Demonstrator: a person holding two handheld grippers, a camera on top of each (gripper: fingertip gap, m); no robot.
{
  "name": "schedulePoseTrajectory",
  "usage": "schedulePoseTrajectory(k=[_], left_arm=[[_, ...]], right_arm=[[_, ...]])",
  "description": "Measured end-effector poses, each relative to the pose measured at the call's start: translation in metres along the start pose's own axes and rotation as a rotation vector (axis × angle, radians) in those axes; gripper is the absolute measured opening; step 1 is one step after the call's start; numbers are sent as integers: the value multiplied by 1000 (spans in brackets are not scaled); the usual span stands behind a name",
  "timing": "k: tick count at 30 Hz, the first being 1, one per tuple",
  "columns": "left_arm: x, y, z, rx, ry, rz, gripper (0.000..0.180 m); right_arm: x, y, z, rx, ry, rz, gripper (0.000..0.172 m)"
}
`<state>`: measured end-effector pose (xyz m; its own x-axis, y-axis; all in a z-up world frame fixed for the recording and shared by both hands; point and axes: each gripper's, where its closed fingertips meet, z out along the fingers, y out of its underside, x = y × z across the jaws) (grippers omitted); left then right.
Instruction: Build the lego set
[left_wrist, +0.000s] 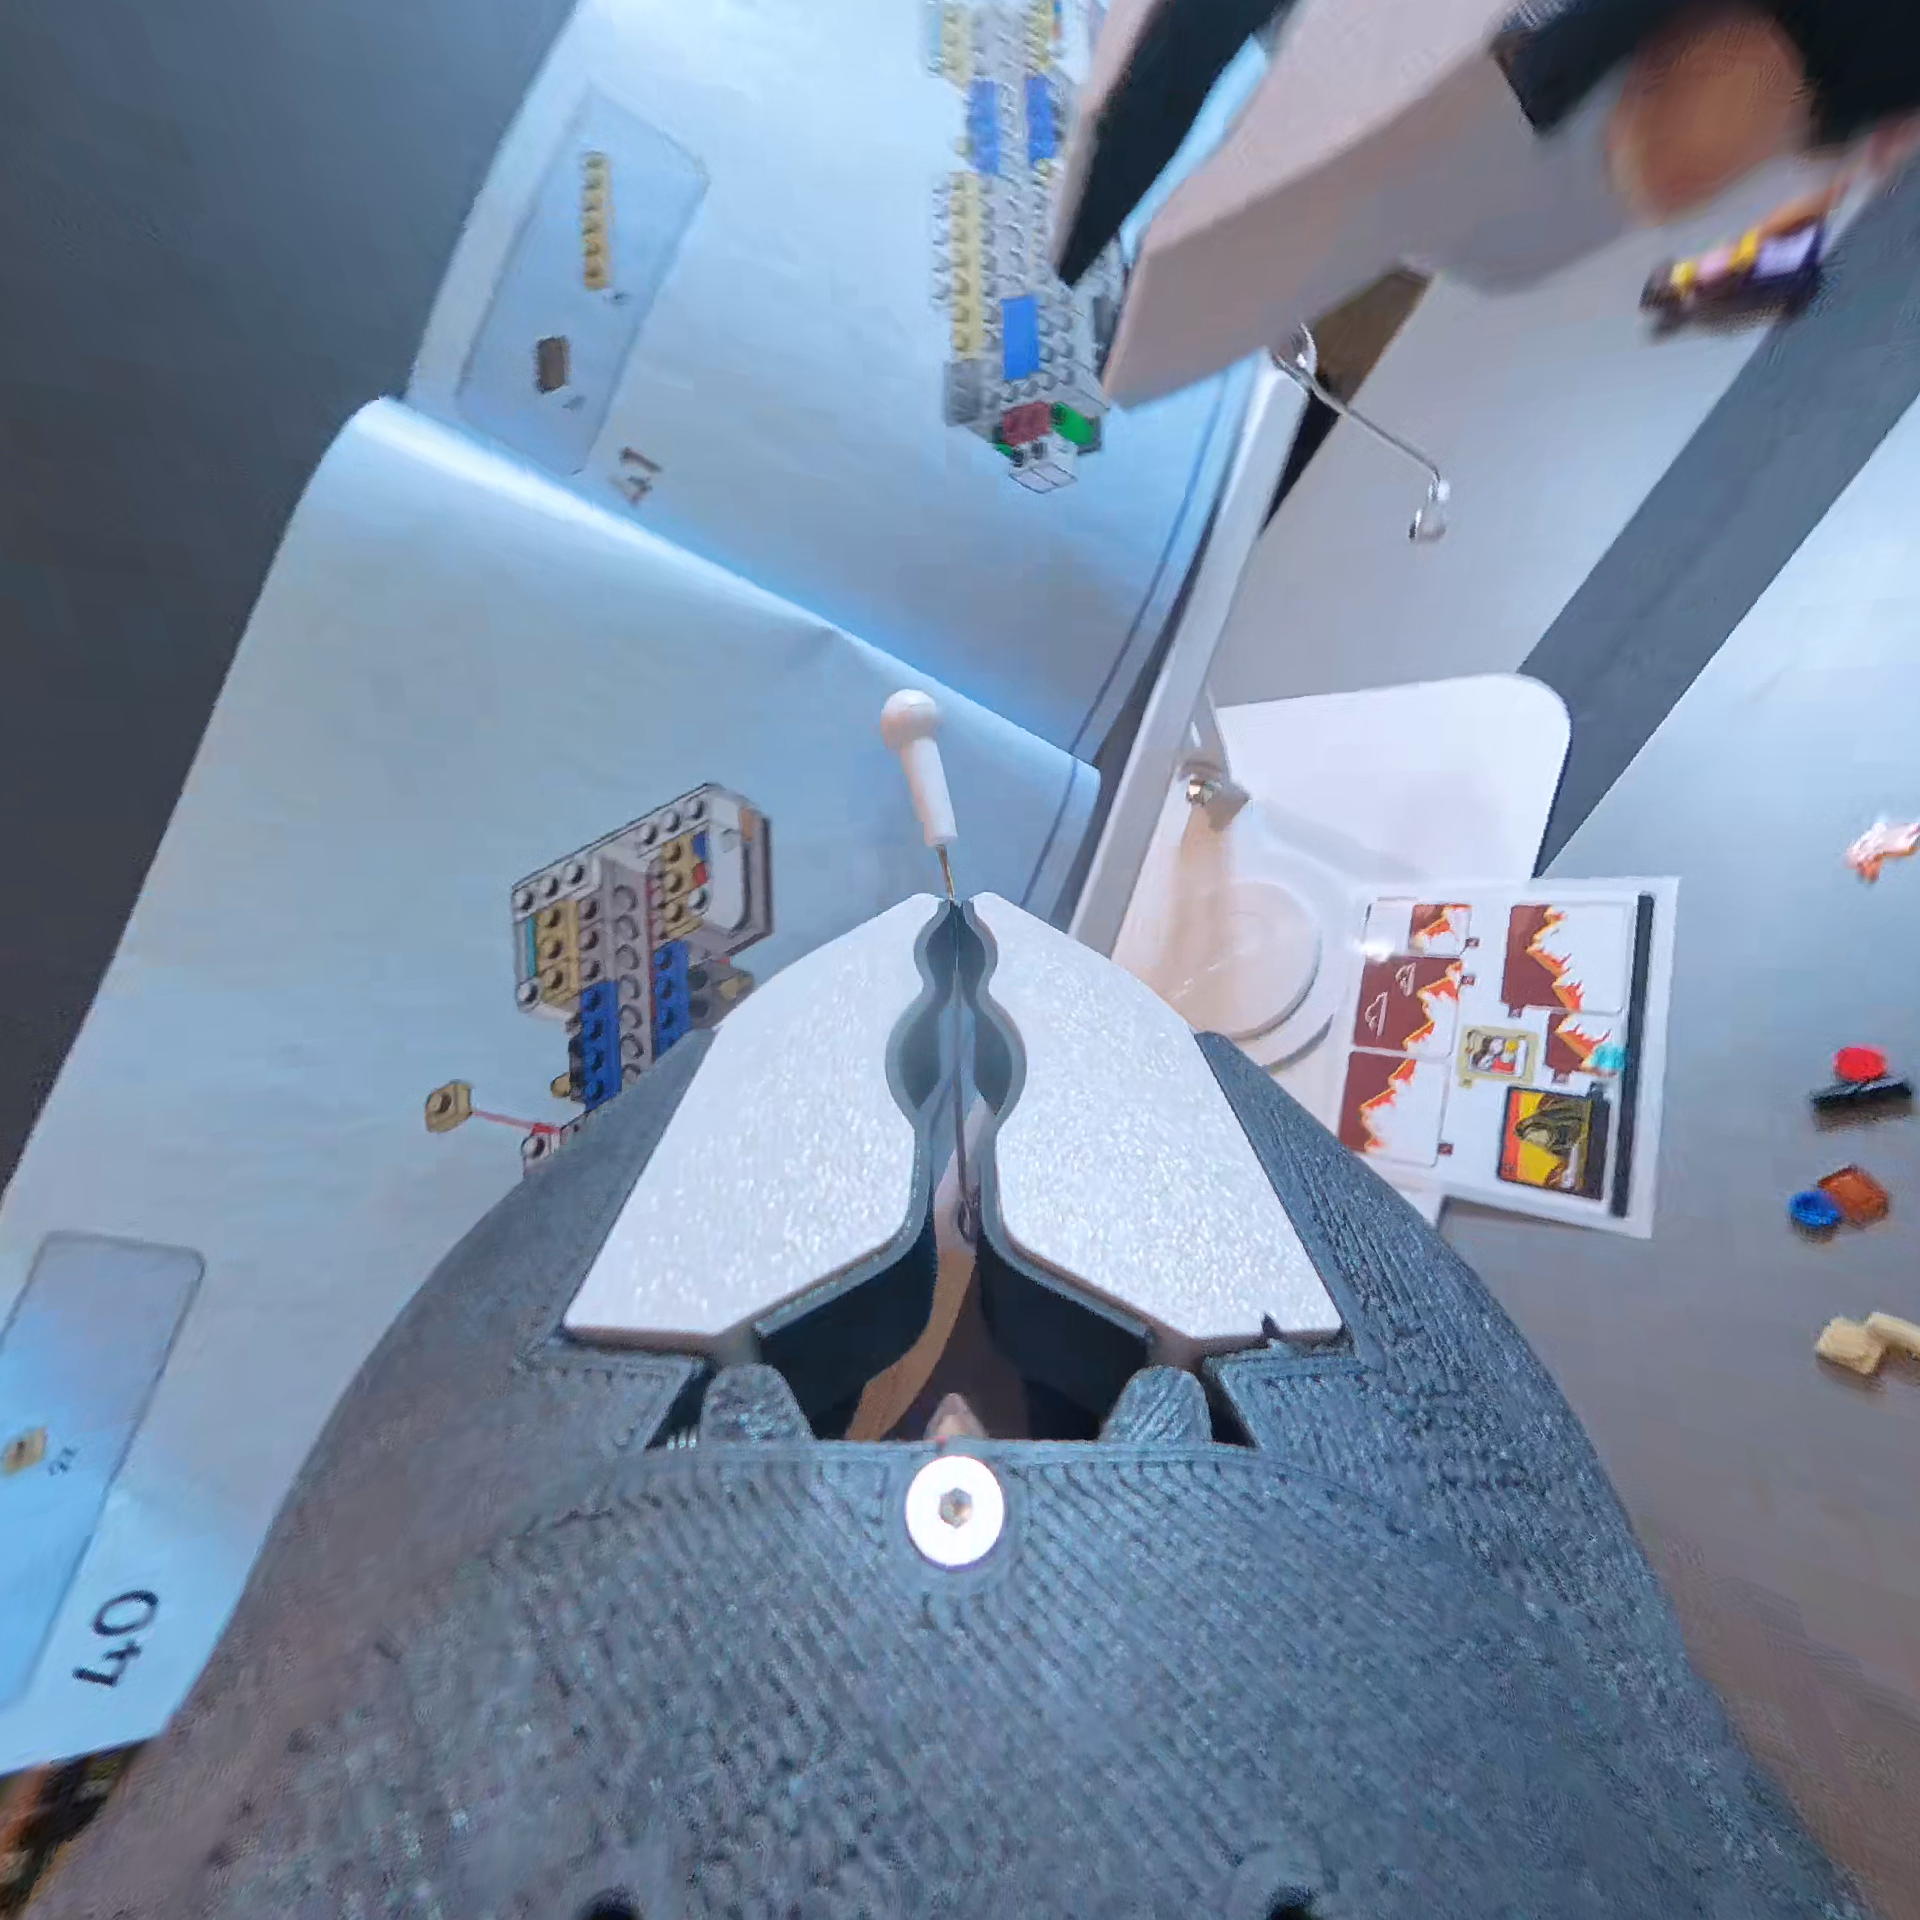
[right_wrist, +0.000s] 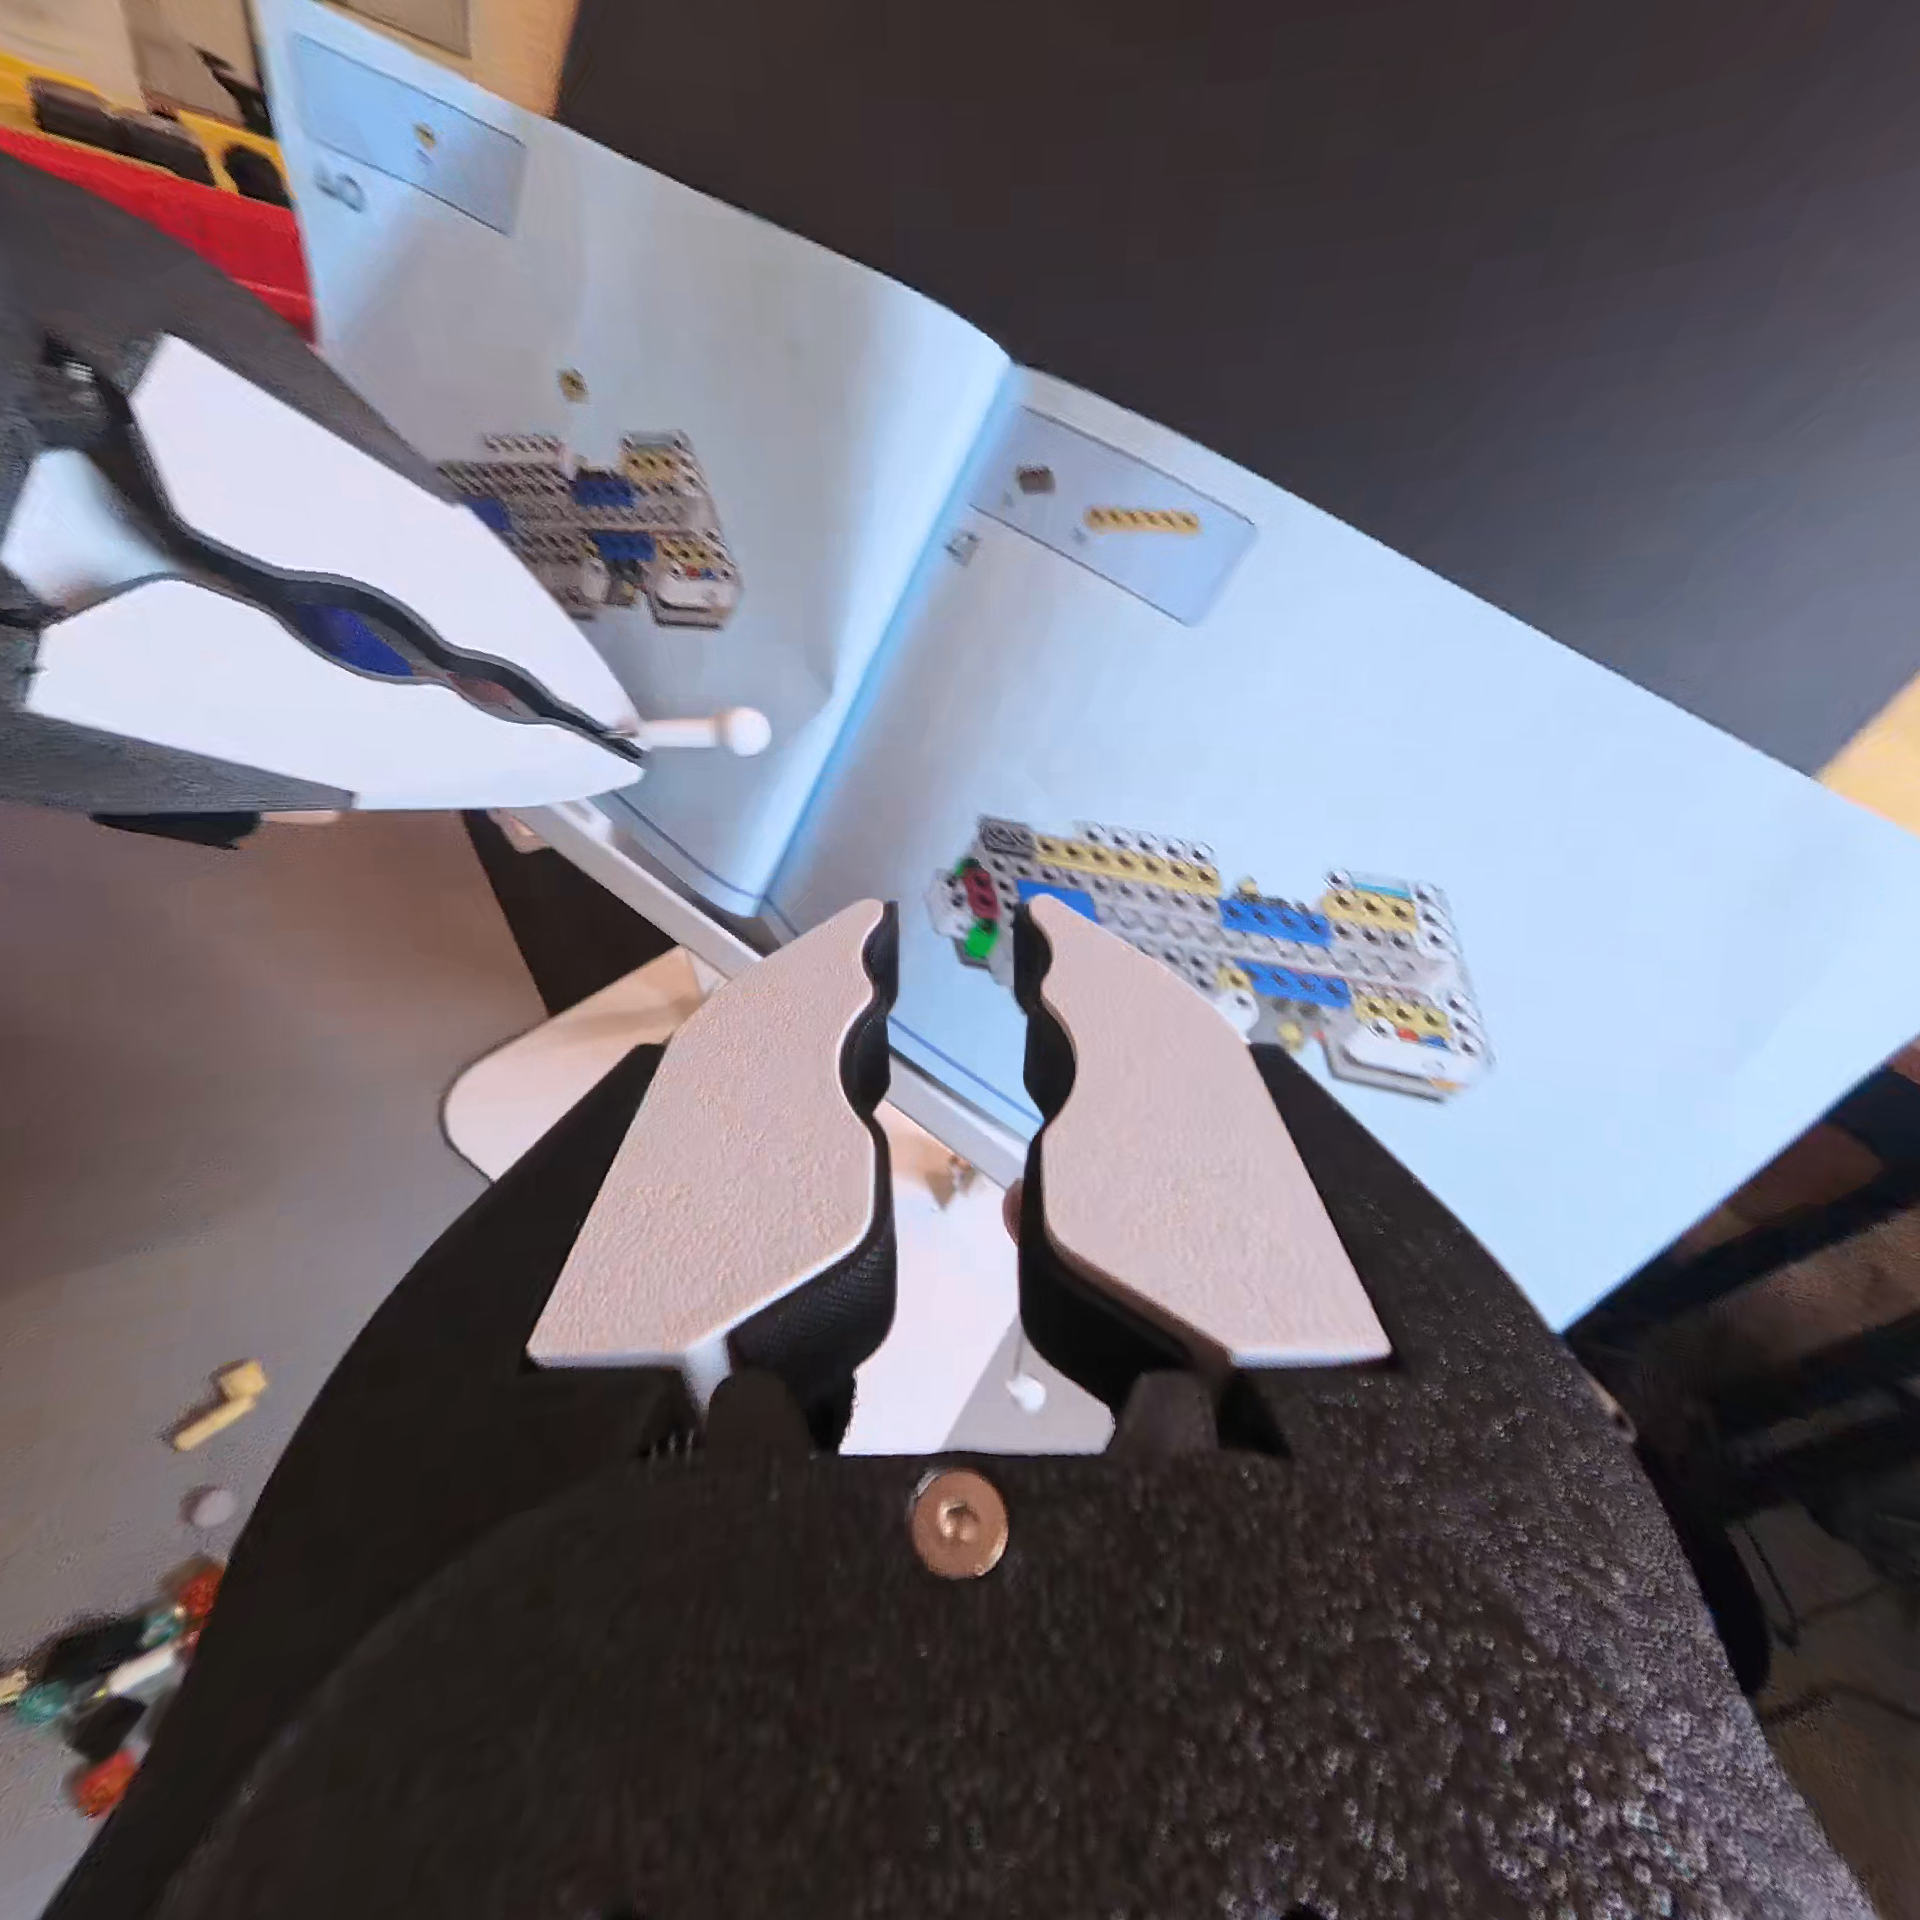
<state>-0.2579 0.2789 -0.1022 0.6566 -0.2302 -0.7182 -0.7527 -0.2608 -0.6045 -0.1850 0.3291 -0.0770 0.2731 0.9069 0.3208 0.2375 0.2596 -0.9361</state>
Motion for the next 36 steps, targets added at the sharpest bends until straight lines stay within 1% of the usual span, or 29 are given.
schedulePoseTrajectory(k=[1, 3, 5, 6, 8, 10, 12, 14, 16, 18, 22, 28, 30, 32, 34, 36], left_arm=[[3, 1, 2, -17, -12, 69, 0], [7, 2, 4, -40, -19, 161, 1], [8, 2, 6, -41, -12, 174, 1], [8, 2, 6, -38, -7, 165, 1], [9, 2, 6, -38, 0, 151, 0], [8, 2, 6, -42, -10, 185, 0], [8, 3, 6, -51, -14, 211, 1], [8, 3, 7, -54, -6, 219, 0], [8, 3, 7, -62, 8, 230, 1], [10, 4, 8, -64, 26, 239, 1], [11, 8, 8, -68, 21, 313, 1], [7, 14, 9, -94, 38, 276, 1], [6, 12, 4, -73, 38, 226, 8], [2, 8, -7, -19, 21, 135, 11], [-2, 2, -22, 69, 10, -24, 13], [-3, -4, -44, 183, 19, -230, 13]], right_arm=[[8, 4, -2, -7, 21, 13, 23], [36, 7, -11, 9, 113, 46, 32], [73, 14, -21, 31, 220, 106, 43], [90, 23, -24, 22, 245, 161, 54], [113, 46, -23, -28, 241, 281, 81], [114, 61, -13, -44, 111, 391, 88], [102, 64, -4, -36, -56, 477, 82], [86, 60, 1, -27, -174, 490, 64], [82, 60, 4, -37, -143, 434, 67], [82, 60, 3, -26, -120, 430, 68], [78, 59, -5, -1, -116, 446, 61], [71, 60, -16, -22, -123, 412, 54], [71, 62, -20, -42, -118, 389, 54], [76, 63, -28, -62, -69, 335, 55], [82, 62, -42, -69, 3, 272, 56], [84, 54, -61, -46, 81, 208, 55]])
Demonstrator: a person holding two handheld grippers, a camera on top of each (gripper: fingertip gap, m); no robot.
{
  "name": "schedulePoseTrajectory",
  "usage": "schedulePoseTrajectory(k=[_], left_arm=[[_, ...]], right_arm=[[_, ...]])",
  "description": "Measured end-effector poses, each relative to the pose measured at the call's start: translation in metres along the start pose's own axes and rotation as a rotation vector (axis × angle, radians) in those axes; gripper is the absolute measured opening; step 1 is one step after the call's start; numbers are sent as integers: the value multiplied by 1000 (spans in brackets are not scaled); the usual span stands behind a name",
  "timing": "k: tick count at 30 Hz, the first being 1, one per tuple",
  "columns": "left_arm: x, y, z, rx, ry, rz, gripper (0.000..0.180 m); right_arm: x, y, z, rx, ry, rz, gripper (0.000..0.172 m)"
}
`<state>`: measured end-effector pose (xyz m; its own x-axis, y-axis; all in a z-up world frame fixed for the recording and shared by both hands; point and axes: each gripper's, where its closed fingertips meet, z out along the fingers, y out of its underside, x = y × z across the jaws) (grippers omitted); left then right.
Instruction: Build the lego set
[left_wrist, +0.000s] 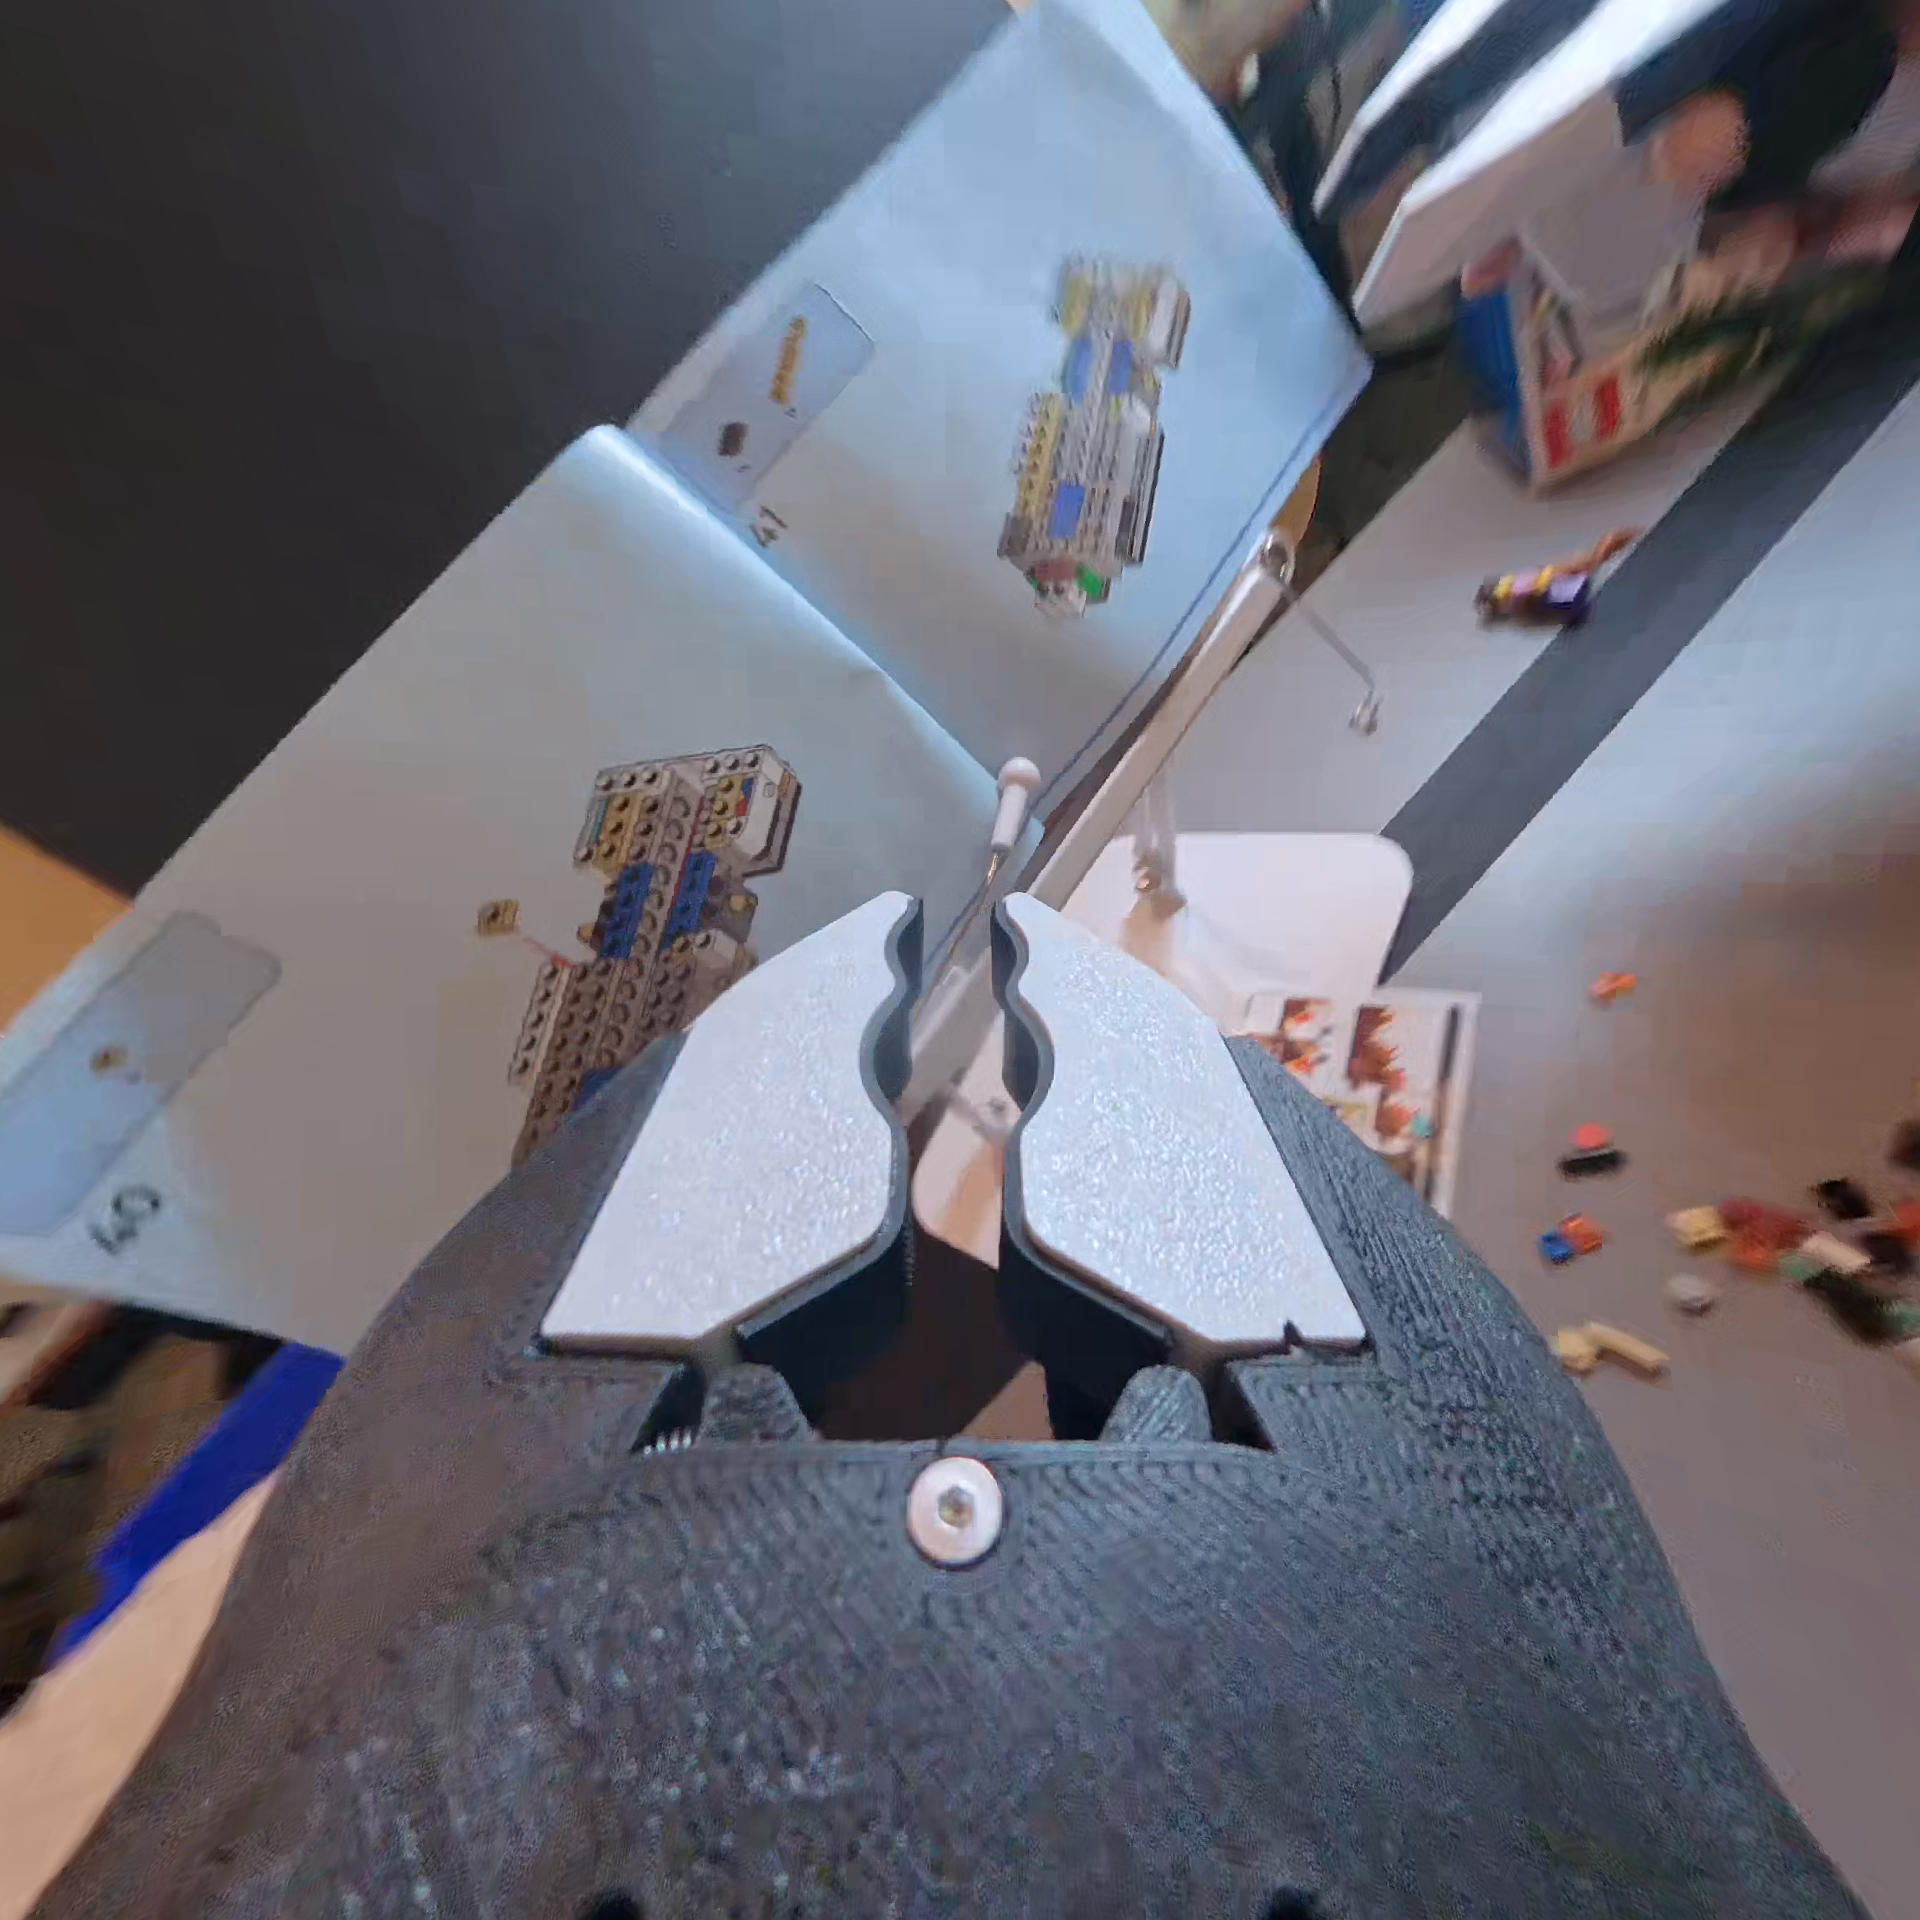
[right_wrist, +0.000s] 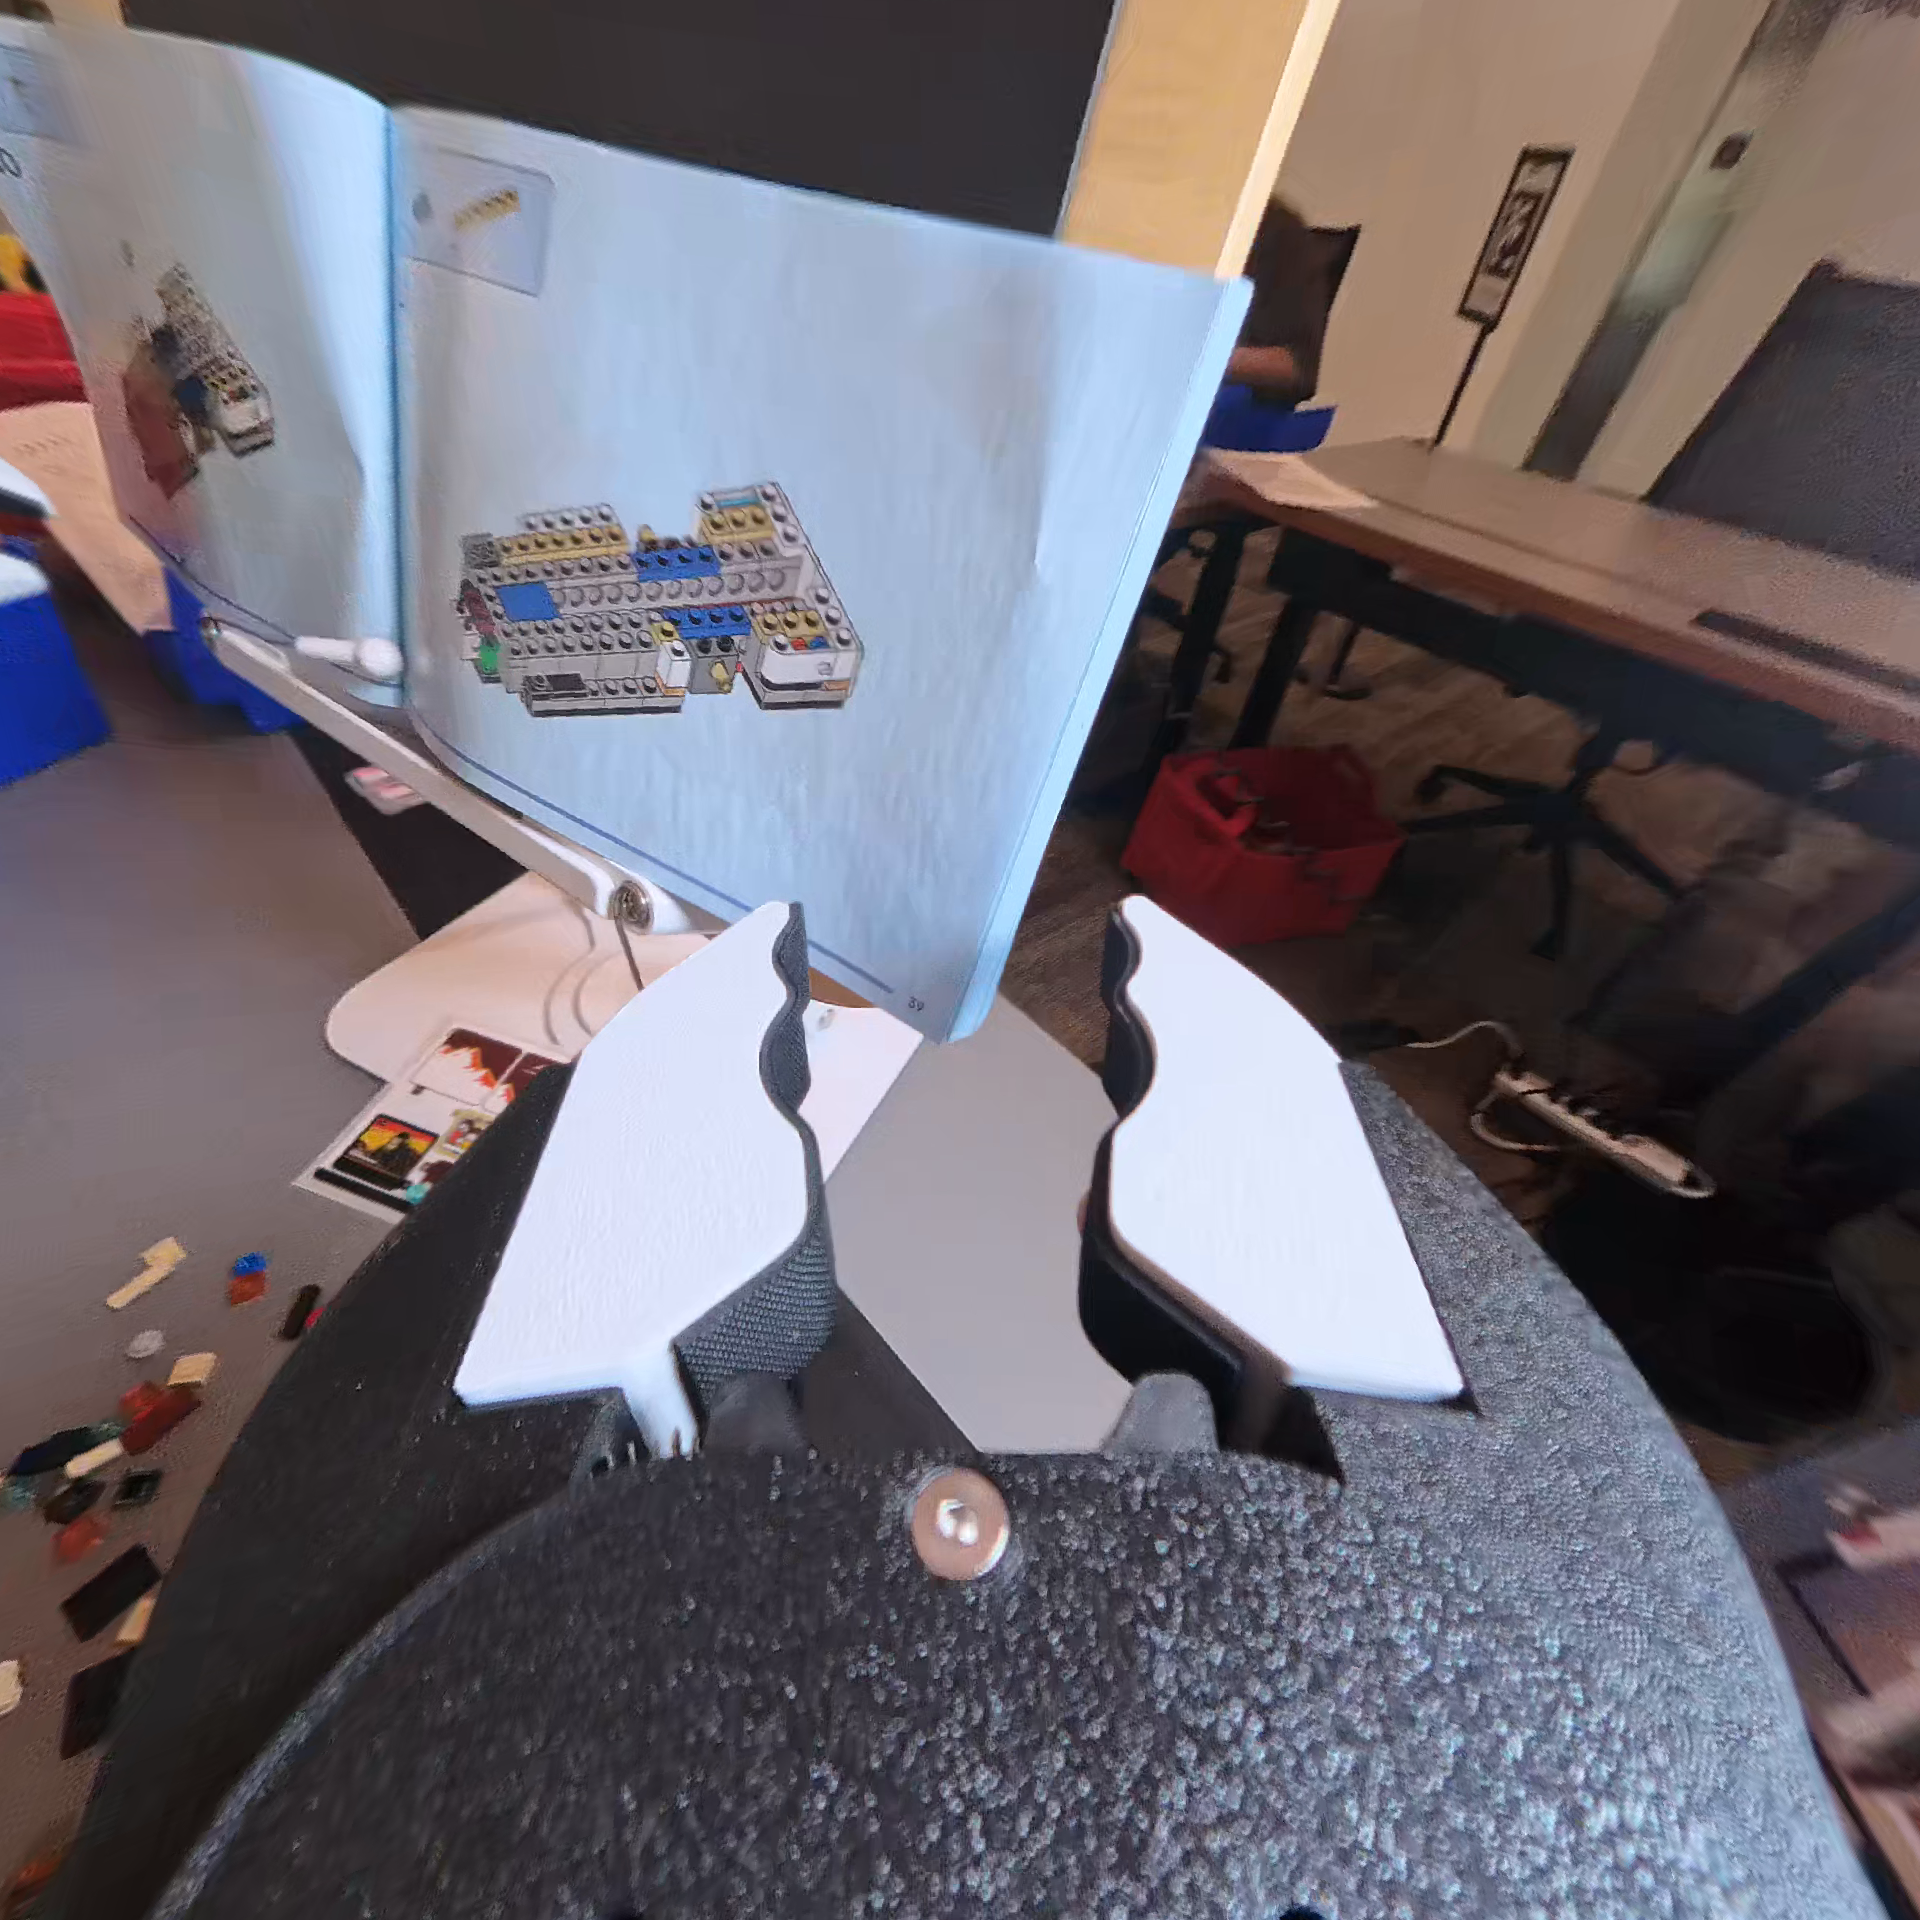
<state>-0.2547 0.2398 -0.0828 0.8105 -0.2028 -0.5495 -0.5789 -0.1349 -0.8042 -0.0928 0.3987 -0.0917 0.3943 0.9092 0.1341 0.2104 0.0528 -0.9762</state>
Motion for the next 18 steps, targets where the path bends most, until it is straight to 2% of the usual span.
schedulePoseTrajectory(k=[3, 7, 10, 16, 18], left_arm=[[3, -10, -37, 164, 3, -260, 7], [13, -10, -89, 296, -34, -450, 0], [34, -4, -122, 310, -33, -534, 0], [79, 9, -184, 309, -8, -637, 0], [94, 16, -200, 307, 6, -667, 0]], right_arm=[[-19, -15, -39, 68, 56, -85, 53], [-78, -22, -101, 121, 40, -157, 48], [-130, -7, -148, 90, -16, -143, 43], [-209, 48, -231, 16, -50, 3, 1], [-228, 61, -249, 17, -44, 58, 0]])
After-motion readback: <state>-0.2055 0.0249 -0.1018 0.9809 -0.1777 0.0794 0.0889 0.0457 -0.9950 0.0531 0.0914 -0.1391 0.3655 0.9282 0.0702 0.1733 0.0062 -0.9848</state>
